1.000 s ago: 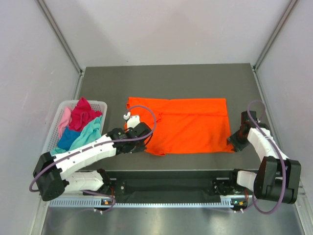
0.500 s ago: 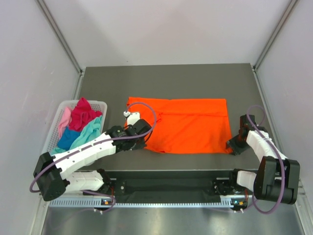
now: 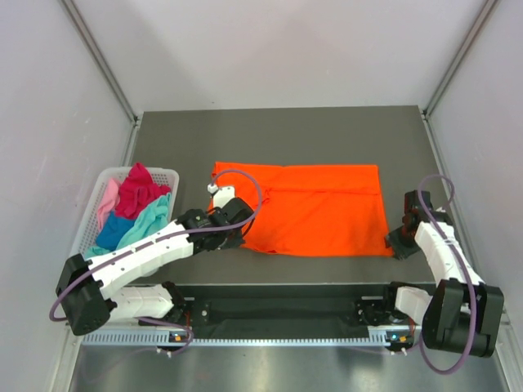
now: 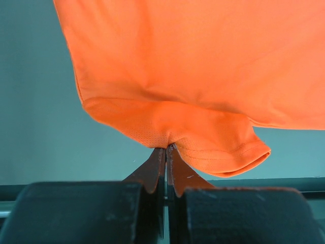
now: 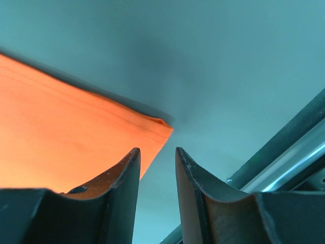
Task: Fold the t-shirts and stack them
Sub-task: Fold the tshirt
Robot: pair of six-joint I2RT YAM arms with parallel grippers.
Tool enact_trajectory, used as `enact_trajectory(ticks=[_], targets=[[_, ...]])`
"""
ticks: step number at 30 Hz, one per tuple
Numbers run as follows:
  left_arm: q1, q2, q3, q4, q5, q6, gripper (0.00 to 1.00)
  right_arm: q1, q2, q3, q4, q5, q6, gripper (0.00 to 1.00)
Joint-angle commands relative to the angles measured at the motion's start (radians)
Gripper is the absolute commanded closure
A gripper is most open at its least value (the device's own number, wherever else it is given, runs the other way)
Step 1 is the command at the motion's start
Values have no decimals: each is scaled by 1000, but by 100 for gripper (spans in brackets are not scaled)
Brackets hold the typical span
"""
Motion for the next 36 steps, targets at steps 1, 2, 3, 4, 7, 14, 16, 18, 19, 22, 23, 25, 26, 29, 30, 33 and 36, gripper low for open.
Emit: enact_trajectory(ticks=[1, 2, 3, 4, 7, 14, 16, 18, 19, 22, 23, 25, 26, 29, 30, 33, 36], targets=[[6, -14, 26, 13, -14, 25, 100, -8, -12, -35, 14, 10, 45, 66], [6, -15, 27, 10, -16, 29, 100, -10, -9, -41, 37, 4, 49, 65], [7, -14, 32, 7, -18, 31, 100, -10, -6, -54, 52, 0, 52, 65], [9, -14, 33, 5, -18, 31, 100, -8, -4, -60, 69, 0, 54, 66], [12, -15, 38, 7, -19, 32, 100, -10, 19, -75, 100, 12, 59, 66], [15, -23, 52, -4, -27, 23, 100, -8, 34, -95, 134, 73, 45, 77], [16, -20, 58, -4, -27, 25, 100, -8, 14, -106, 152, 93, 37, 89], [18, -15, 65, -6, -24, 25, 100, -8, -1, -110, 167, 102, 29, 97], [18, -11, 67, -7, -25, 25, 100, -10, -6, -110, 176, 102, 20, 100], [18, -11, 72, -13, -27, 23, 100, -10, -22, -106, 193, 87, 2, 100], [18, -12, 72, -13, -30, 22, 100, -10, -29, -104, 193, 81, -1, 100], [19, -11, 76, -10, -41, 22, 100, -10, -48, -91, 193, 67, -15, 100], [23, -6, 78, -7, -44, 26, 100, -8, -67, -83, 193, 63, -21, 100], [41, 15, 102, -9, -61, 46, 100, -10, -119, -55, 227, 43, -61, 100], [50, 27, 119, -7, -57, 54, 100, -10, -131, -45, 239, 35, -75, 100], [102, 46, 144, 10, -54, 94, 100, -8, -147, -19, 313, -25, -132, 100], [188, 69, 162, 49, -16, 152, 100, -7, -96, 15, 351, -54, -167, 100]])
